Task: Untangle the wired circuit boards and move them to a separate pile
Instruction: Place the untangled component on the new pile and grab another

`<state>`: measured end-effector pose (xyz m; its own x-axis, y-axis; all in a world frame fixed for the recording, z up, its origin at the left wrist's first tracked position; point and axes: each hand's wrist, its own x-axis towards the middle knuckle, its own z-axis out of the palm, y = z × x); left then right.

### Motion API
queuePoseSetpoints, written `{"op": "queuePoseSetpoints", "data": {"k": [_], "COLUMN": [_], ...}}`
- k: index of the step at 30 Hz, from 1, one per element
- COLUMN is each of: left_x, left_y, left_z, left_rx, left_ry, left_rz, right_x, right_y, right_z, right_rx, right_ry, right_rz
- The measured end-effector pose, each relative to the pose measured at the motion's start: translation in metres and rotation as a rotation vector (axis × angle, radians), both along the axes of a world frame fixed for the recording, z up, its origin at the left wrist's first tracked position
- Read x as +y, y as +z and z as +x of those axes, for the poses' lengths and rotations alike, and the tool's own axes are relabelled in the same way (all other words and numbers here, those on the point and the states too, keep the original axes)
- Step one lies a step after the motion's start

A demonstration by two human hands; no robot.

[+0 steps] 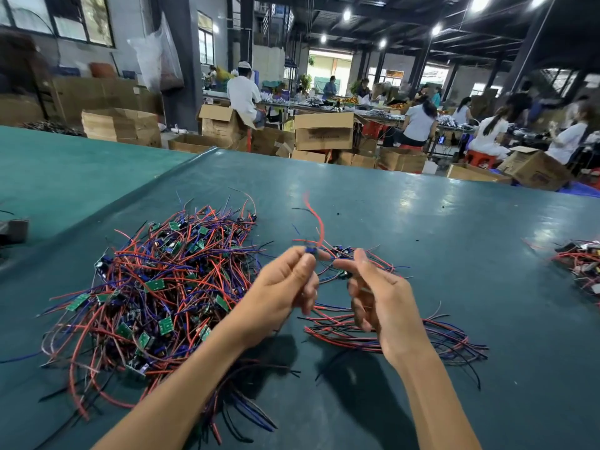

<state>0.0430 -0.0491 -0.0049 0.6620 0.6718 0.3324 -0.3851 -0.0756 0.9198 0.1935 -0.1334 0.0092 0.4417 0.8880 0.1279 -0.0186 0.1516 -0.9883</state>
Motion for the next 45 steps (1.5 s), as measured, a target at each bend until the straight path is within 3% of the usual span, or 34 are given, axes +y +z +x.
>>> {"op": "queuePoseSetpoints", "data": {"k": [5,10,13,18,23,29,35,39,45], "left_x": [-0.016,-0.003,0.004,0.011,0.014,0.015,0.013,0.013,0.012], "left_y": [-0.001,-0.010,-0.013,-0.018,-0.028,-0.038,-0.041,-0.041,-0.037], "left_z": [0.012,0.002,0.000,-0.002,0.000,0.007,0.010,0.010,0.011], "left_rx": [0.238,0.440,0.455,0.405,0.407,0.671,0.819,0.867,0.899], "left_ry": [-0.179,-0.041,0.008,0.091,0.197,0.376,0.385,0.390,0.386], "left_rz": [0.132,0.249,0.148,-0.001,-0.076,0.253,0.415,0.464,0.480], "right_x": [0.001,-0.008,-0.019,-0.034,-0.052,-0.064,-0.070,-0.066,-0.057], "right_y": [0.004,0.005,0.010,0.007,-0.004,-0.016,-0.027,-0.031,-0.022], "right_z": [0.004,0.023,0.037,0.064,0.094,0.118,0.128,0.122,0.106], "right_rx": [-0.020,0.083,0.272,0.524,0.576,0.436,0.624,0.616,0.636], "right_ry": [0.066,-0.003,-0.009,-0.206,-0.297,-0.446,-0.526,-0.627,-0.896], "right_rz": [-0.059,-0.062,-0.060,-0.012,0.004,-0.109,-0.046,-0.058,0.191]}}
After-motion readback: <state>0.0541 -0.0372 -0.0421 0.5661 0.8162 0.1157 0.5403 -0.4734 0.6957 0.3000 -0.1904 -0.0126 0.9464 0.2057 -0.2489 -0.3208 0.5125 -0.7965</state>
